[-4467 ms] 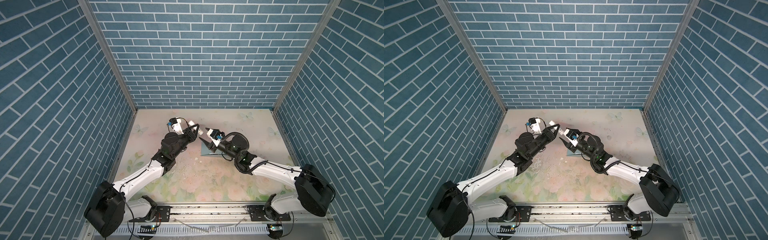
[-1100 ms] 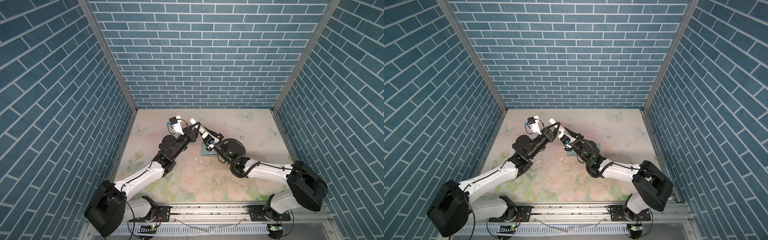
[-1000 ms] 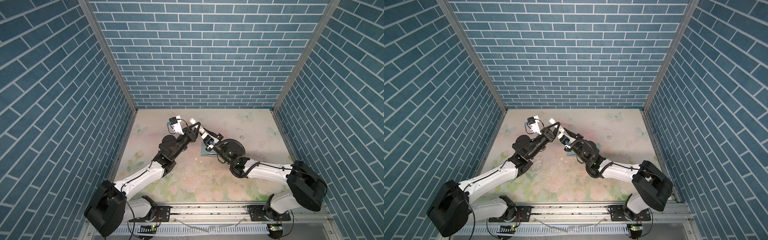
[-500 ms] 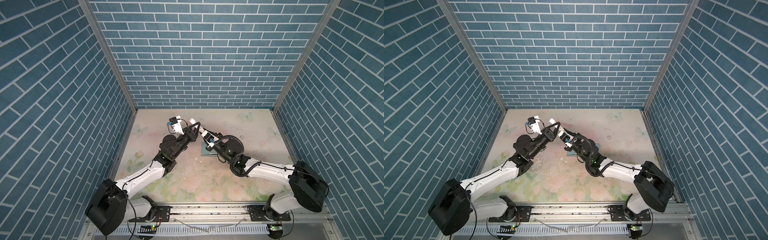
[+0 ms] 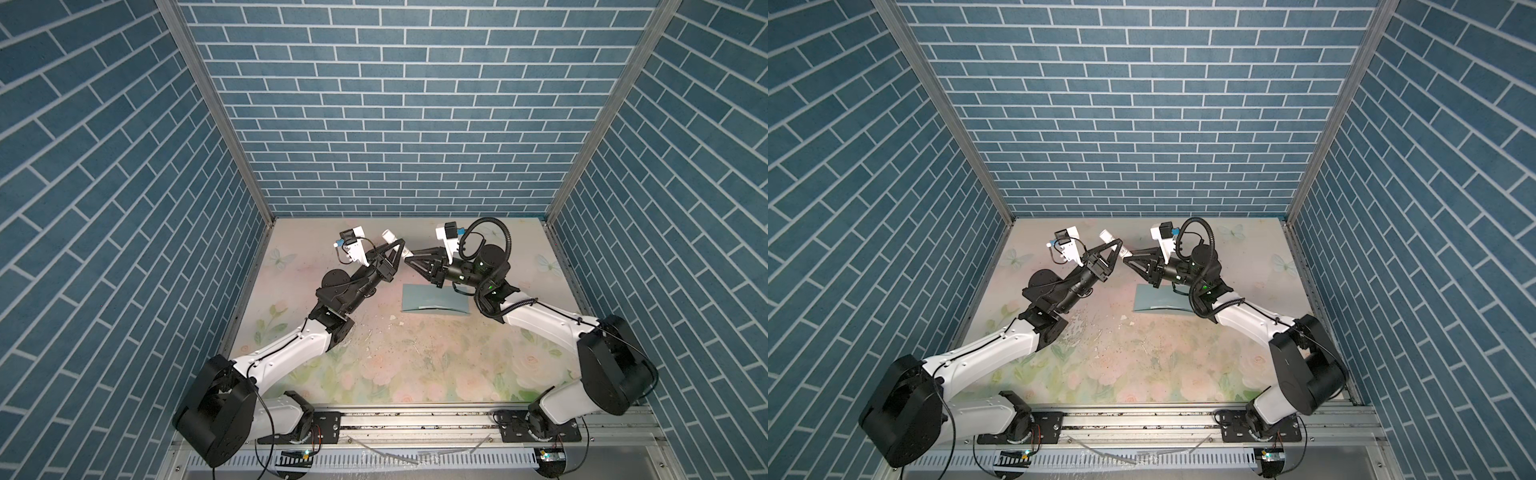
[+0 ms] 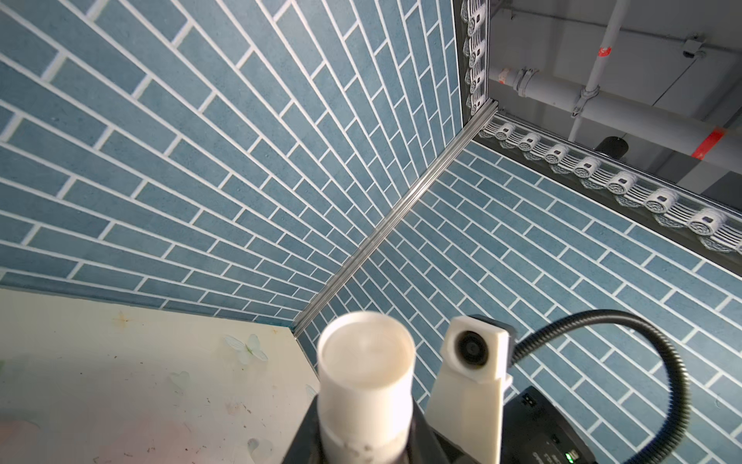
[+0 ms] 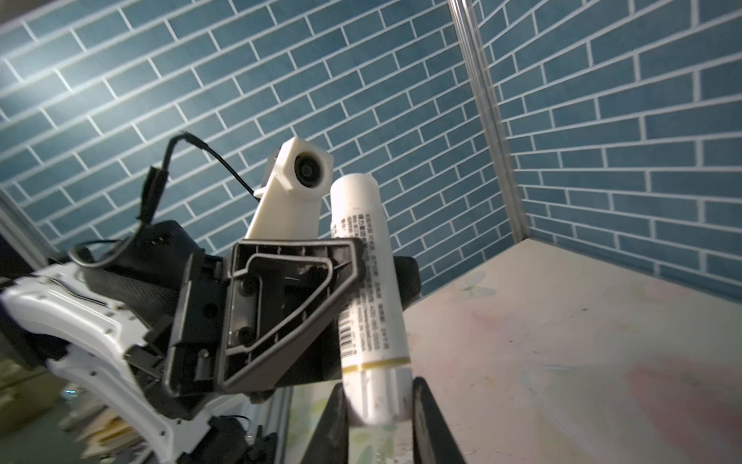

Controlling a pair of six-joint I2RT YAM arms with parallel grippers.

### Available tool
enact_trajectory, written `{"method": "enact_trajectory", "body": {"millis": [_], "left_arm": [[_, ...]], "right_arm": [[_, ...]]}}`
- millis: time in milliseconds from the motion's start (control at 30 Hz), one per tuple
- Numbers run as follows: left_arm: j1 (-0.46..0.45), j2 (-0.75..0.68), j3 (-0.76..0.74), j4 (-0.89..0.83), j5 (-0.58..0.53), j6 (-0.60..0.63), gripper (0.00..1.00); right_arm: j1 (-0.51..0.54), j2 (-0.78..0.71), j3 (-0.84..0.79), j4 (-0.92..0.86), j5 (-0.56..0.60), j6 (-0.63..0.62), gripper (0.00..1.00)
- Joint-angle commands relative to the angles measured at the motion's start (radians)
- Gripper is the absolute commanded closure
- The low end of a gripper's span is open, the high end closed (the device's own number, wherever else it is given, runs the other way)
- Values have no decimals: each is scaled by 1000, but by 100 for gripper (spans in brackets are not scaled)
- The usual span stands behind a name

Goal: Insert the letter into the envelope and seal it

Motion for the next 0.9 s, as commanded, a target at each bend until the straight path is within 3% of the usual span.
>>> {"method": "enact_trajectory", "body": {"millis": [0, 133, 200, 300, 367, 467, 567, 733, 867], "left_arm": [[-11, -4, -14, -37, 78, 73, 100], [-14, -4, -14, -44, 59, 61, 100], [-14, -6, -11, -56, 40, 44, 100], [-14, -11, -9, -77, 6, 18, 100], [-14, -23, -4, -111, -25, 4, 100], [-14, -36, -5, -122, -47, -6, 100], [-14, -40, -4, -118, -55, -18, 100], [-14, -28, -2, -96, -53, -49, 100], [-14, -23, -2, -93, -53, -55, 100]], "right_arm": [[-67, 61, 113, 329, 30, 474, 100], [-68, 96, 134, 370, 12, 506, 100], [-66, 80, 125, 326, 4, 431, 89], [-61, -4, 64, 168, 56, 165, 58], [-42, -99, 11, -20, 166, -92, 39], [32, -220, -64, -181, 407, -501, 25], [111, -269, -143, -156, 592, -795, 22], [202, -245, -230, 12, 753, -1042, 23], [258, -191, -247, 113, 850, -1157, 30]]}}
